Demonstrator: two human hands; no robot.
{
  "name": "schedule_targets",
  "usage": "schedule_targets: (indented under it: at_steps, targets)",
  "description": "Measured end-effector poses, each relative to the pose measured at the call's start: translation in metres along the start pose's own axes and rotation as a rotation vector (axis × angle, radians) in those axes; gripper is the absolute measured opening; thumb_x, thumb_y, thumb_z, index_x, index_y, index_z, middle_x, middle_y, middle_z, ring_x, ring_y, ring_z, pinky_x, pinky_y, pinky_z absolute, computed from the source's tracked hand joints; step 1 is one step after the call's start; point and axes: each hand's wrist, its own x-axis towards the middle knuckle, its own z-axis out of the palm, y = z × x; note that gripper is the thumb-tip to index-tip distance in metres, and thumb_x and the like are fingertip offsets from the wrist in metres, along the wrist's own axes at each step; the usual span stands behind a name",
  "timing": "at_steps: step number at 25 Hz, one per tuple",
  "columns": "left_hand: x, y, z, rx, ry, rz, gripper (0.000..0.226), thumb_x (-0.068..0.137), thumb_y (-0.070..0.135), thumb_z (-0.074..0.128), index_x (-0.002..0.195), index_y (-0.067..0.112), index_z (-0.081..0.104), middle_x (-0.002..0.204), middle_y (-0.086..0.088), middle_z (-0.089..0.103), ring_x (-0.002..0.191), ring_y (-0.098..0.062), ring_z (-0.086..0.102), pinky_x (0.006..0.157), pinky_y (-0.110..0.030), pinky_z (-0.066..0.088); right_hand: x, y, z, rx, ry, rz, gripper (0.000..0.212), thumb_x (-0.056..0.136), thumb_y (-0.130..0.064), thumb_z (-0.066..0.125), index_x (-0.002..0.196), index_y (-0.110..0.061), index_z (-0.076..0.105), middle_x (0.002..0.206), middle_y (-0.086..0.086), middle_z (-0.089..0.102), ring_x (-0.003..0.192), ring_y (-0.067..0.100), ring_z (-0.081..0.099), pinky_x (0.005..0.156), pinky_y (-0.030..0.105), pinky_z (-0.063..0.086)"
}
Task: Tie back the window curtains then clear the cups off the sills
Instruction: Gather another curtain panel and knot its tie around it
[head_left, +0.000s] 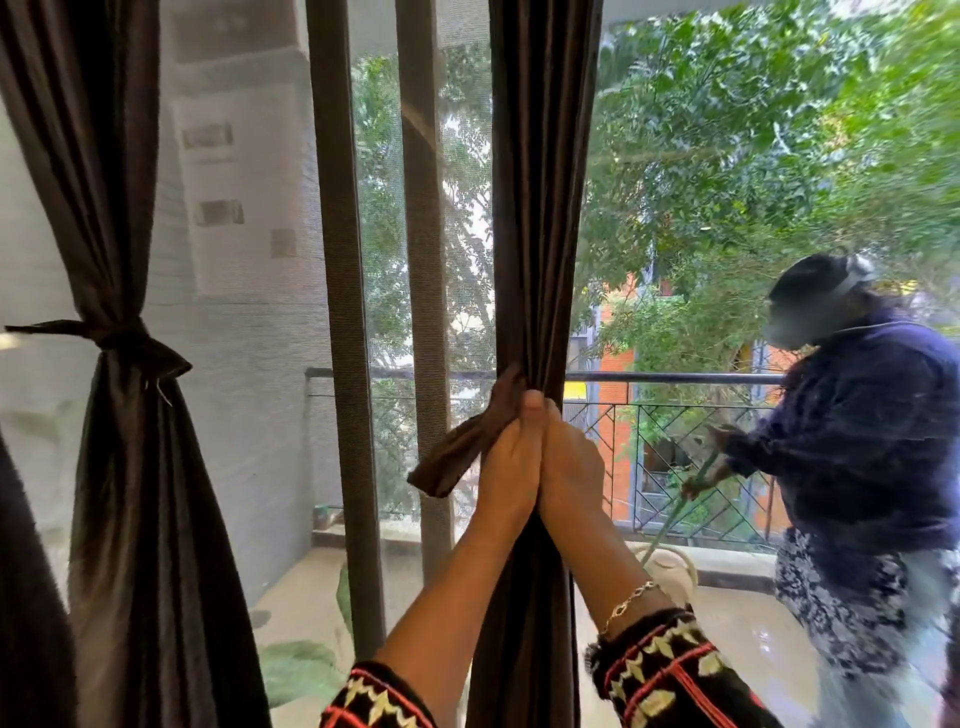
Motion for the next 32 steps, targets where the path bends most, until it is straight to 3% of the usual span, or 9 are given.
schedule_targets:
  at_steps: [2,5,8,12,17,23,26,30,32]
  targets:
    - [0.006,-0.004,0.0,0.01,0.004,0.071,0.075,0.066,0.066,0.061,0.117,0.01,0.06,0.112,-0.005,0.066,0.106,-0.017,0.062,0.095,-0.034,0.048,-0.006,0.0,0.0,0.144,-0.017,-0.017,0.021,0.099,-0.017,0.035,0.086,-0.014,0.052,0.088,0.016,0.06,0.092,0.036,0.061,0.077,0.039,0.047]
    - [0.018,-0.005,0.0,-0.019,0.115,0.06,0.043,0.082,0.04,0.063,0.109,0.006,0.063,0.1,-0.009,0.07,0.094,-0.021,0.066,0.088,-0.04,0.052,-0.003,0.001,0.004,-0.007,-0.052,-0.107,0.021,0.099,-0.019,0.036,0.104,-0.01,0.054,0.103,0.013,0.062,0.099,0.031,0.061,0.073,0.036,0.044]
    - [0.025,-0.003,-0.002,-0.004,0.192,0.082,0.022,0.094,0.021,0.05,0.099,0.006,0.065,0.094,-0.009,0.068,0.091,-0.024,0.065,0.085,-0.036,0.052,0.004,0.014,0.015,-0.079,-0.139,-0.156,0.055,0.094,-0.018,0.044,0.144,-0.007,0.023,0.14,0.014,0.044,0.12,0.029,0.051,0.092,0.037,0.046]
    - [0.031,-0.007,-0.014,0.0,0.243,0.076,0.016,0.096,0.015,0.046,0.088,0.013,0.06,0.089,-0.005,0.064,0.086,-0.023,0.062,0.085,-0.036,0.049,0.013,0.036,0.007,0.205,-0.431,-0.107,0.082,0.073,-0.03,0.07,0.139,-0.005,0.029,0.134,0.012,0.047,0.125,0.029,0.045,0.101,0.044,0.042]
    - [0.027,-0.004,-0.033,-0.282,0.053,0.031,0.02,0.097,0.011,0.04,0.098,0.012,0.06,0.082,0.002,0.071,0.074,-0.01,0.068,0.074,-0.024,0.056,0.041,0.047,-0.038,0.847,-0.272,0.029,0.062,0.072,-0.027,0.077,0.127,-0.013,0.051,0.121,-0.005,0.058,0.112,0.01,0.056,0.099,0.029,0.043]
    - [0.017,0.0,-0.035,-0.296,0.014,0.001,0.02,0.097,0.011,0.039,0.097,0.014,0.058,0.074,0.006,0.073,0.069,-0.005,0.068,0.064,-0.02,0.056,0.053,0.038,-0.048,1.152,-0.506,0.146,0.024,0.08,-0.004,0.064,0.104,-0.006,0.064,0.082,0.001,0.074,0.075,0.013,0.071,0.064,0.025,0.057]
    - [0.014,0.002,-0.033,-0.188,0.168,0.039,0.018,0.097,0.013,0.041,0.104,0.013,0.058,0.087,0.004,0.069,0.076,-0.007,0.067,0.068,-0.018,0.055,0.049,0.038,-0.045,0.989,-0.435,0.149,0.031,0.078,-0.002,0.068,0.109,0.0,0.064,0.078,0.001,0.073,0.071,0.014,0.07,0.063,0.026,0.057]
    - [0.018,-0.004,-0.021,-0.05,0.332,0.08,0.026,0.097,0.017,0.043,0.118,0.008,0.056,0.108,-0.008,0.063,0.101,-0.022,0.06,0.089,-0.03,0.05,0.026,0.031,-0.026,0.099,-0.05,-0.114,0.035,0.088,-0.02,0.058,0.121,-0.009,0.057,0.106,0.011,0.067,0.103,0.031,0.061,0.101,0.043,0.038]
    - [0.015,-0.004,-0.008,-0.019,0.338,0.103,0.02,0.097,0.016,0.042,0.109,0.014,0.057,0.103,-0.006,0.063,0.099,-0.023,0.061,0.086,-0.029,0.05,0.006,0.025,-0.015,-0.13,0.134,-0.23,0.043,0.083,-0.009,0.059,0.125,-0.007,0.053,0.101,0.013,0.067,0.095,0.033,0.063,0.098,0.044,0.036]
